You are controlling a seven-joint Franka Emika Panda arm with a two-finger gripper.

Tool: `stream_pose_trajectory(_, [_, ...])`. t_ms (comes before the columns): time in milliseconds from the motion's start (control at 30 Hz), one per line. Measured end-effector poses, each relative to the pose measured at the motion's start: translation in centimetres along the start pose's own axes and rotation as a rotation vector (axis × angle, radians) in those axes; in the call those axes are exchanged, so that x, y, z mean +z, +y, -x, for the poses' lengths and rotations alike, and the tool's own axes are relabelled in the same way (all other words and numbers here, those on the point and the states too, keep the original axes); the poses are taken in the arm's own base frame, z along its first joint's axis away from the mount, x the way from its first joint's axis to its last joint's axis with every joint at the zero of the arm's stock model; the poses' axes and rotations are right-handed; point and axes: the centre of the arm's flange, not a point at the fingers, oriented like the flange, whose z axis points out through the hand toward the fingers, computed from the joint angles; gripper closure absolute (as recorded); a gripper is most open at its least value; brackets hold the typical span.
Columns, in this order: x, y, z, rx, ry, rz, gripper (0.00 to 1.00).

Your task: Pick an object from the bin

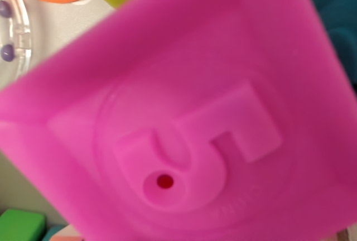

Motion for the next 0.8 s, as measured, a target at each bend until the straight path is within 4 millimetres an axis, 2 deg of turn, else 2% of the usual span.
stream_pose_trajectory(800, [-9.5,0.1,-0.1,0.002,0.000,0.003,1.00])
